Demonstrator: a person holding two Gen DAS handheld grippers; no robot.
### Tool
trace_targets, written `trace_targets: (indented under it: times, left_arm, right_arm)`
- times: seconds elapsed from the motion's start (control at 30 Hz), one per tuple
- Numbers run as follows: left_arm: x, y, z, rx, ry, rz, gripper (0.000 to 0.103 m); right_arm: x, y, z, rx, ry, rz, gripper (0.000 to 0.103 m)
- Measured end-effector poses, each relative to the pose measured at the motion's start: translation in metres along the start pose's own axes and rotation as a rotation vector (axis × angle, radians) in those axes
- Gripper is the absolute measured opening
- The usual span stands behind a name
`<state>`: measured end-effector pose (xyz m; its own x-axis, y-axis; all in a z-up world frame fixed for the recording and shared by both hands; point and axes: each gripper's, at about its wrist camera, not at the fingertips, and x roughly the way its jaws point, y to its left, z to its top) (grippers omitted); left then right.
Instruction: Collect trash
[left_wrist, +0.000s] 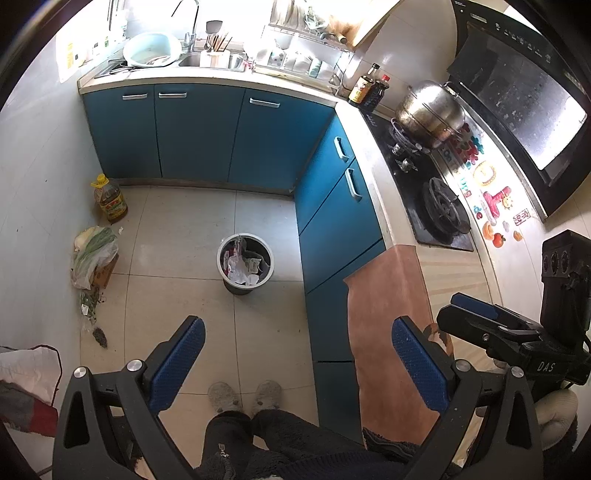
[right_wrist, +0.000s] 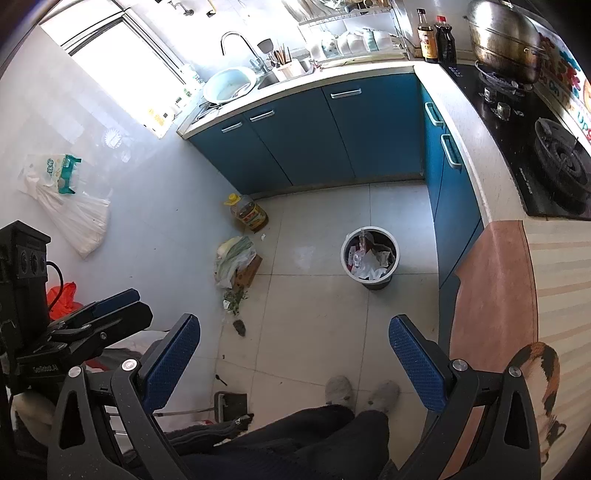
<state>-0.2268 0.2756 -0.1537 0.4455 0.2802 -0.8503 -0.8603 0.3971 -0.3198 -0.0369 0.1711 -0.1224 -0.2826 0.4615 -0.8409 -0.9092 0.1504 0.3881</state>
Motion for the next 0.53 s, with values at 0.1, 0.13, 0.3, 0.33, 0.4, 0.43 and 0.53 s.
trace_targets:
  times: [0.1, 0.13, 0.3, 0.33, 0.4, 0.43, 0.53]
  left_arm:
    - [-0.0003, -0.0011, -0.0015, 0.003, 0.002, 0.0, 0.103]
    - [0.0, -0.0009, -0.001, 0.0, 0.001, -0.001, 0.103]
    - [0.0001, -0.0012, -0.0023, 0.001, 0.002, -0.002, 0.103]
    - [0.0001, -0.0013, -0.0023, 0.001, 0.002, -0.002, 0.103]
    - [-0.0008, -0.002, -0.0039, 0.009, -0.002, -0.001, 0.103]
    - [-0.0023, -0.0029, -0.0055, 0.01, -0.01, 0.007, 0.103]
    - [-0.0027, -0.0001, -0.0073, 0.015, -0.012, 0.004, 0.103]
  right_arm:
    - [0.0006, 0.0012, -0.0008, 0.004, 0.001, 0.0, 0.103]
    - [0.0006, 0.0011, -0.0015, 0.005, 0.002, 0.0, 0.103]
    - [0.0001, 0.0008, -0.004, 0.006, 0.001, 0.0, 0.103]
    - [-0.0003, 0.0002, -0.0034, 0.003, 0.002, 0.001, 0.103]
    - [-0.0004, -0.0003, -0.0042, 0.002, 0.003, 0.0, 0.103]
    - [0.0002, 0.0014, -0.0036, 0.006, 0.002, -0.003, 0.103]
    - [0.001, 0.0016, -0.0047, 0.012, 0.001, -0.007, 0.103]
